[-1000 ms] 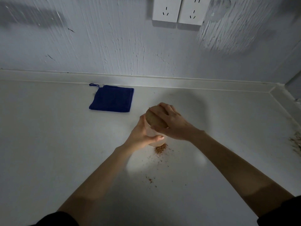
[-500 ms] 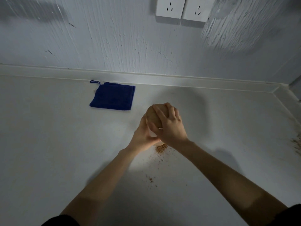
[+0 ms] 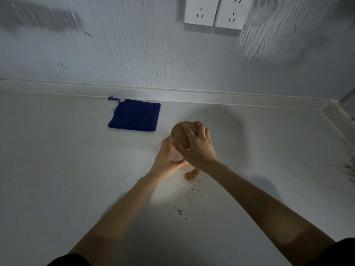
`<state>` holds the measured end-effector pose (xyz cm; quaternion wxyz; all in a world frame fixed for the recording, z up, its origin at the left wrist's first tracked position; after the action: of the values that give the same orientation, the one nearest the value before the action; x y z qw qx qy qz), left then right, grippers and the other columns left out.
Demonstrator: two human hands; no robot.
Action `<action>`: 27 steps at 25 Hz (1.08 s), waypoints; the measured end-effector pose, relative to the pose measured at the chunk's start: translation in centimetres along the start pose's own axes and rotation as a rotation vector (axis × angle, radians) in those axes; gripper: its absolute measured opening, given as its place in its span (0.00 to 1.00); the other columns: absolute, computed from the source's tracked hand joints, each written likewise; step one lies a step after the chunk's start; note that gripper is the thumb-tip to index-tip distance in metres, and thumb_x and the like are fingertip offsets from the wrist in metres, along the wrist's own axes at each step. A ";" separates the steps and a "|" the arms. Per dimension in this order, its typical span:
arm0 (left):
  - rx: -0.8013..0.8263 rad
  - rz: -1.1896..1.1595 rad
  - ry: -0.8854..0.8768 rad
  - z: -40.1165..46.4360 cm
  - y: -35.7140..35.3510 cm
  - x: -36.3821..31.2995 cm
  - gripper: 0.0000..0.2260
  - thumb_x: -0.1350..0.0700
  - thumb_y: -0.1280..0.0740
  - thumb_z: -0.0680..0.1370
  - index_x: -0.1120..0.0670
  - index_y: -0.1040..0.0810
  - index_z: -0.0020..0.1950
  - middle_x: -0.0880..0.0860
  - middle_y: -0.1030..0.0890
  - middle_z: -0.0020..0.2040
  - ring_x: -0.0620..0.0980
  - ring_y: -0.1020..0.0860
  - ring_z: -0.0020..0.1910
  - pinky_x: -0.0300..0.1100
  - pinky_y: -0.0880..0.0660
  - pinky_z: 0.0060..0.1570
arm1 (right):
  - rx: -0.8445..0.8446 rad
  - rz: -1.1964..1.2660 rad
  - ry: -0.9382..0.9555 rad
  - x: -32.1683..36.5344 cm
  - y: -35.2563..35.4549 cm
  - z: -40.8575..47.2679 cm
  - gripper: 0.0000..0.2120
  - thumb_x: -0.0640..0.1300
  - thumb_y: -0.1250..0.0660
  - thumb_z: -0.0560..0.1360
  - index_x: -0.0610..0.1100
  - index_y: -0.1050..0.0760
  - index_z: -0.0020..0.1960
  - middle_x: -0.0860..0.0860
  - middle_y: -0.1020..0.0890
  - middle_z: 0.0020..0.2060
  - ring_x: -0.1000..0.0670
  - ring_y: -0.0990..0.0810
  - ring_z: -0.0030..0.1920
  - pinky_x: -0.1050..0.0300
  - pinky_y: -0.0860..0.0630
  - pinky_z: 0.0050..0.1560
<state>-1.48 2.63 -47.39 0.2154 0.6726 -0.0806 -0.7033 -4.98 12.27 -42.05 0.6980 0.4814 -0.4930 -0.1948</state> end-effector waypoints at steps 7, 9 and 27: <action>0.215 -0.026 0.033 1.1 1.2 -0.1 0.37 0.54 0.26 0.67 0.50 0.44 0.69 0.43 0.34 0.61 0.40 0.33 0.59 0.33 0.33 0.59 | 0.244 0.185 0.074 -2.3 2.4 1.1 0.36 0.51 0.31 0.69 0.50 0.45 0.71 0.50 0.43 0.70 0.47 0.37 0.65 0.59 0.33 0.60; 0.178 -0.037 0.028 1.4 0.5 -0.5 0.37 0.53 0.27 0.67 0.53 0.44 0.69 0.43 0.34 0.59 0.36 0.31 0.55 0.20 0.34 0.52 | 0.141 0.214 0.080 -2.0 1.9 0.6 0.35 0.50 0.31 0.69 0.50 0.44 0.71 0.50 0.41 0.69 0.49 0.36 0.63 0.61 0.34 0.58; -0.005 -0.089 -0.129 2.0 4.6 -9.0 0.38 0.52 0.24 0.63 0.49 0.39 0.67 0.39 0.28 0.52 0.41 0.27 0.52 0.23 0.27 0.44 | 0.036 0.712 0.104 -1.3 8.1 0.7 0.41 0.37 0.29 0.67 0.46 0.48 0.72 0.48 0.33 0.65 0.49 0.32 0.66 0.56 0.33 0.65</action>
<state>-2.49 1.86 -37.22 0.1800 0.6281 -0.0628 -0.7544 -7.86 16.65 -35.69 0.7376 0.3011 -0.5971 0.0939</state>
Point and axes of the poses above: each hand's wrist, its own z-axis towards the middle knuckle, its own y-axis out of the back of the hand, x = y × z, the point moved 3 cm from there along z, towards the middle knuckle
